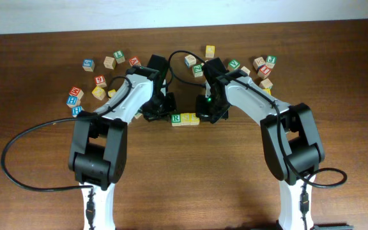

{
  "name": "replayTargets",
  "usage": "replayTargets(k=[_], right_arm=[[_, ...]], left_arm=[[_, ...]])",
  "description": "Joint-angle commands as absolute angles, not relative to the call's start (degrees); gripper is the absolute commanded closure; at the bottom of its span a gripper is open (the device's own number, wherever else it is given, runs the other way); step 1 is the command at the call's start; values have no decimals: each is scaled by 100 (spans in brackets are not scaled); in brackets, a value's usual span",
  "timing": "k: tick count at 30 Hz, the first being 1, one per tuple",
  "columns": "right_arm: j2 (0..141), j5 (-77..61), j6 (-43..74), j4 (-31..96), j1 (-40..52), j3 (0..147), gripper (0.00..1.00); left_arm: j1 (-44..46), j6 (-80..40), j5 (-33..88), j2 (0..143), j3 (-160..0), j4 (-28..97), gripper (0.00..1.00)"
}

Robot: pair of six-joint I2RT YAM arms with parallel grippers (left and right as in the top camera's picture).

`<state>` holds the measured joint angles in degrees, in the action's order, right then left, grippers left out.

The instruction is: Spell out RSS

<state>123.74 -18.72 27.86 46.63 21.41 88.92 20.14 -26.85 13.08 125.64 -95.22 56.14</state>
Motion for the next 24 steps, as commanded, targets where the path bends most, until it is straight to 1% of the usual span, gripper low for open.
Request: replayTargets(k=[1, 12, 14, 15, 16, 17, 18, 19, 21, 24], right_arm=[[12444, -1953, 2724, 4617, 2180, 8947, 96], [12444, -1951, 2729, 4648, 2180, 8949, 96], [12444, -1946, 2727, 4694, 2178, 8965, 93], [12444, -1903, 2729, 4718, 2178, 8980, 89], [12444, -1811, 2729, 4779, 2178, 9026, 83], [12444, -1710, 2729, 4851, 2178, 9076, 77], [12444, -1649, 2729, 4910, 2178, 9122, 72], [12444, -1601, 2729, 4980, 2174, 9181, 70], [12444, -1584, 2727, 5098, 2174, 9295, 68], [12442, -1581, 2727, 5225, 2174, 9424, 67]], left_arm=[[2099, -2740, 1522, 12599, -9474, 5605, 100], [2093, -2738, 1500, 12599, -9476, 5605, 100], [2093, -2738, 1500, 12599, -9476, 5605, 93], [2093, -2738, 1500, 12599, -9476, 5605, 86], [2082, -2738, 1500, 12599, -9476, 5605, 77], [2062, -2738, 1500, 12599, -9476, 5612, 71], [2038, -2738, 1500, 12599, -9476, 5627, 69], [2012, -2738, 1500, 12599, -9476, 5645, 66], [1940, -2735, 1500, 12599, -9476, 5671, 60], [1809, -2735, 1500, 12599, -9491, 5804, 59]])
